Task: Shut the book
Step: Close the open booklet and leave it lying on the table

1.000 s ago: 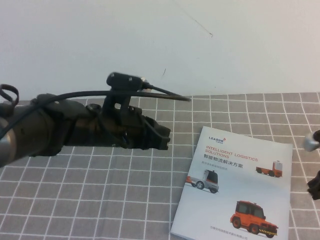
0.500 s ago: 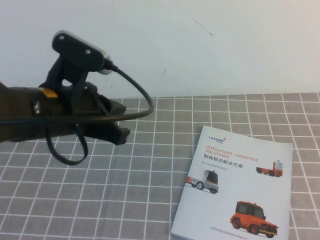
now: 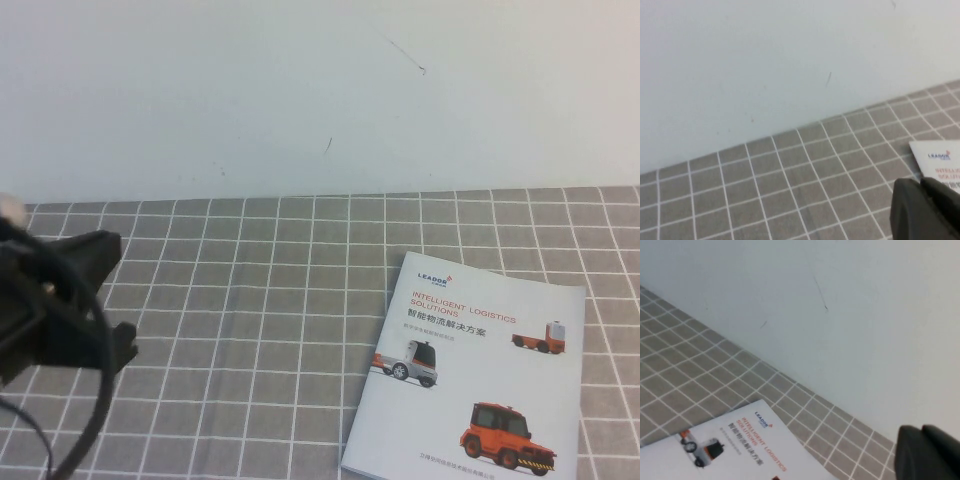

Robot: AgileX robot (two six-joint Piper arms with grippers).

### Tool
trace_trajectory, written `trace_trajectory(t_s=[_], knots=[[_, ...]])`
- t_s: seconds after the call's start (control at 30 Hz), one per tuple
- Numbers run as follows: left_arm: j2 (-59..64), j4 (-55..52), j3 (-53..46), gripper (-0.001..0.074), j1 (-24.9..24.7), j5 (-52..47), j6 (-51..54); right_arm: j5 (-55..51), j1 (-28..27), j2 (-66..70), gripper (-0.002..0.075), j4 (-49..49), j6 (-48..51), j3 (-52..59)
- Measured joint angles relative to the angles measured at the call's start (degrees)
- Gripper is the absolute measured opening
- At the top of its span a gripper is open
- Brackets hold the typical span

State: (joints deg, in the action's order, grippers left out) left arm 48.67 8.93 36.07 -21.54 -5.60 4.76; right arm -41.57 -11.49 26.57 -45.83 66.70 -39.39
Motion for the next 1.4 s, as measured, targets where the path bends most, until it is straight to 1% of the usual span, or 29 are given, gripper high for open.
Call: trace_trajectory(t_s=[0.1, 0.17, 0.23, 0.33, 0.4, 0.43, 0.47, 0.53, 0.57, 0.63, 0.7, 0.77, 0.87, 0.97, 1.03, 1.13, 1.27, 1.4], knots=[[-5.76, -0.15, -4.88, -0.0004, 0.0, 4.04, 0.0, -3.42, 0.27, -4.31, -0.0003, -0.63, 1.03, 2.38], [-8.52, -0.66, -7.9, -0.0004, 0.0, 6.03, 0.12, -7.14, 1.57, -5.33, -0.0003, -0.66, 1.85, 4.43], [-10.49, -1.3, -10.13, -0.0004, 0.0, 6.96, 0.53, -9.62, 2.67, -5.48, -0.0003, 2.78, 0.49, 5.67], [-12.45, -2.14, -12.26, -0.0004, 0.0, 7.32, 0.66, -10.24, 3.22, -5.48, -0.0003, 16.85, -9.39, 6.42], [-12.93, -2.17, -12.59, -0.0004, 0.0, 7.32, 0.74, -8.72, 3.3, -5.48, -0.0003, 29.21, -19.75, 6.51], [-12.93, -2.27, -12.69, -0.0004, 0.0, 7.1, 0.74, -7.69, 3.3, -5.56, -0.0003, 33.55, -23.57, 6.65], [-12.93, -2.27, -12.83, -0.0004, 0.0, 6.97, 0.74, -5.95, 3.3, -5.61, -0.0003, 37.8, -27.32, 6.64], [-13.04, -2.27, -12.83, -0.0004, 0.0, 6.87, 0.74, -1.36, 3.3, -6.21, -0.0003, 41.36, -30.61, 6.67], [-13.01, -2.27, -12.83, -0.0004, 0.0, 7.04, 0.74, 2.08, 3.3, -6.9, -0.0003, 41.06, -30.46, 6.67], [-13.01, -2.75, -12.87, -0.0004, 0.0, 7.88, 0.78, 10.29, 3.3, -8.37, -0.0003, 37.31, -26.98, 6.76], [-13.01, -2.9, -12.87, -0.0004, 0.0, 9.08, 0.87, 17.75, 3.3, -10.42, -0.0003, 28.97, -18.27, 6.76], [-13.01, -3.12, -12.87, -0.0004, 0.0, 9.99, 1.7, 21.69, 3.3, -12.58, -0.0003, 20.03, -8.85, 6.76], [-13.01, -3.16, -12.87, -0.0004, 0.0, 10.31, 2.68, 20.53, 3.3, -15.71, -0.0003, 6.64, 3.6, 6.76], [-13.01, -3.16, -13.25, -0.0004, 0.0, 10.88, 3.42, 12.28, 3.3, -17.85, -0.0003, -0.78, 11.37, 7.0], [-13.01, -3.25, -13.79, -0.0004, 0.0, 11.77, 3.53, 9.27, 3.3, -19.39, -0.0003, -3.31, 13.28, 8.69], [-13.01, -3.25, -14.91, -0.0004, 0.0, 12.84, 3.61, 8.81, 3.3, -22.14, -0.0003, -5.07, 13.58, 12.4], [-13.01, -3.25, -16.13, -0.0004, 0.0, 12.82, 3.61, 8.81, 3.3, -24.22, -0.0003, -5.5, 11.63, 17.51], [-13.01, -3.15, -17.16, -0.0004, 0.0, 9.68, 3.61, 6.67, 3.3, -24.35, -0.0003, -5.6, 8.63, 21.4]])
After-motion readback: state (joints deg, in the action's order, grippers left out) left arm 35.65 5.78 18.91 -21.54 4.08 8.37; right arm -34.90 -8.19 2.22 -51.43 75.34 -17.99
